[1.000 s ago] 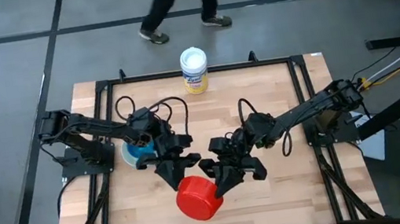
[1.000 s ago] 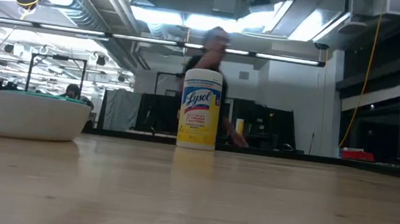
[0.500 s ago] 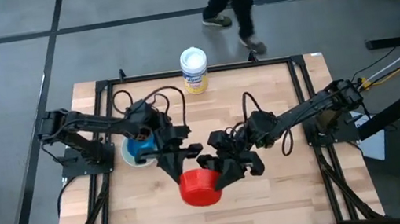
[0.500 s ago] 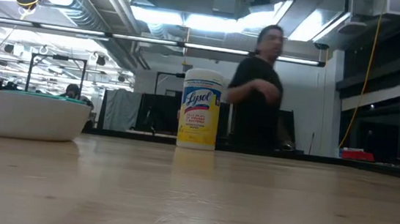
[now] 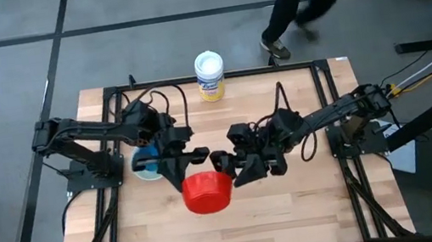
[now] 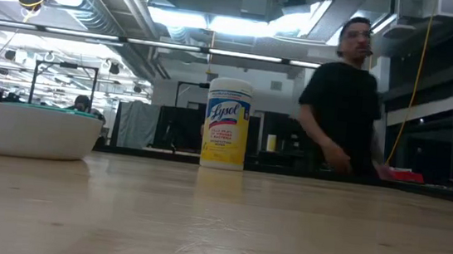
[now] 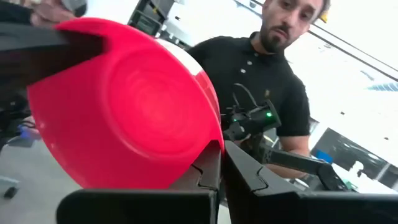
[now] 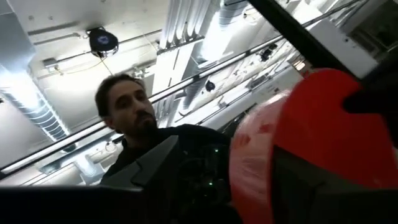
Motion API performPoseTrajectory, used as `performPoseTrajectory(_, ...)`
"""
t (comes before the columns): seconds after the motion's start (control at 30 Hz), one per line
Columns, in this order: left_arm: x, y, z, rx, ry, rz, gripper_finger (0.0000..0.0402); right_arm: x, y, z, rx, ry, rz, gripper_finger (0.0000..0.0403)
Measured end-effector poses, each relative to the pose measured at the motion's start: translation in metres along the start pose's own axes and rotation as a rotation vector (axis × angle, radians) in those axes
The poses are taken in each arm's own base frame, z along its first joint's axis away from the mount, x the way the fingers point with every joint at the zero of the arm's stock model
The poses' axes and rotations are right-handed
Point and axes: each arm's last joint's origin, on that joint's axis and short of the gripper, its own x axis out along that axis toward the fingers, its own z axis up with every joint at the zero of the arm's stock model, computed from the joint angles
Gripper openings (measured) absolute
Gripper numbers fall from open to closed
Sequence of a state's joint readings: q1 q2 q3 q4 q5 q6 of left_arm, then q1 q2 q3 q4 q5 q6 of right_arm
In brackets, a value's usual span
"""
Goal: Nest bowls inside each other
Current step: Stack the red bowl on top of the light blue bowl
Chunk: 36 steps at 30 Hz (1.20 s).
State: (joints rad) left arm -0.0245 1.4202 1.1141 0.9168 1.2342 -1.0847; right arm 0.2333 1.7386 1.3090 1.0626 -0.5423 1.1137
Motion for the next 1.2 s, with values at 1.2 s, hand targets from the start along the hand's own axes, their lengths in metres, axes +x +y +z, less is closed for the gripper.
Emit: performPoseTrajectory(1.2,-0.104,-0.102,-0.079,-0.375,0.535,1.549,0.0002,-0.090,-0.039,-0.017,0.354,0.656,-0.842,0.0166)
